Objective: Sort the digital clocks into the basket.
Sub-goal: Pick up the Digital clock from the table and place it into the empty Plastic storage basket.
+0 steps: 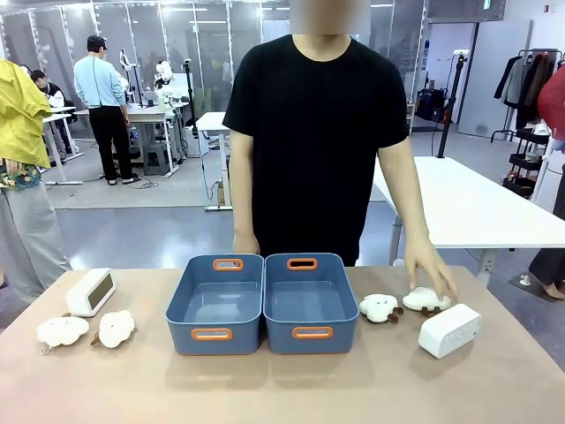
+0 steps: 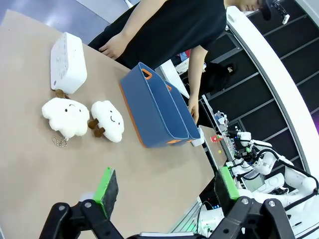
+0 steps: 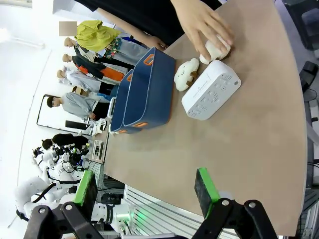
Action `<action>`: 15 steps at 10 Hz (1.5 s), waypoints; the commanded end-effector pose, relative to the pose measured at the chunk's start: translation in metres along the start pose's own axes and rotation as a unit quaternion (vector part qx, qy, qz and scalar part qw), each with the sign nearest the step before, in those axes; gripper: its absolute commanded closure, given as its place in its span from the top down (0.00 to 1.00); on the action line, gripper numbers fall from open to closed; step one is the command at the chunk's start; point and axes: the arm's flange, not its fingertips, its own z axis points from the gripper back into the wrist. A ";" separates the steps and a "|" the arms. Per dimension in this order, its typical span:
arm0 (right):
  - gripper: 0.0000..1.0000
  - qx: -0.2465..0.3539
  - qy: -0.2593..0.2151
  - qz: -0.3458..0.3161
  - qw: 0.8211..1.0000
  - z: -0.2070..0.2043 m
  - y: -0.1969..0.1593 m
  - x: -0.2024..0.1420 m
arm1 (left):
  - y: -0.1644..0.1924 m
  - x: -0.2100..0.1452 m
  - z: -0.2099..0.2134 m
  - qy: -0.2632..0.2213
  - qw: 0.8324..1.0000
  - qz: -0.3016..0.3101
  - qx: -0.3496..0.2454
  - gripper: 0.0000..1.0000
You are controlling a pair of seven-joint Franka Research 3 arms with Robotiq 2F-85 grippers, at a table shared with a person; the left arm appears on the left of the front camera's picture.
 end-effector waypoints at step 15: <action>1.00 0.004 0.001 0.004 1.000 0.000 0.002 0.000 | -0.018 0.008 -0.007 0.013 0.998 -0.028 0.062 1.00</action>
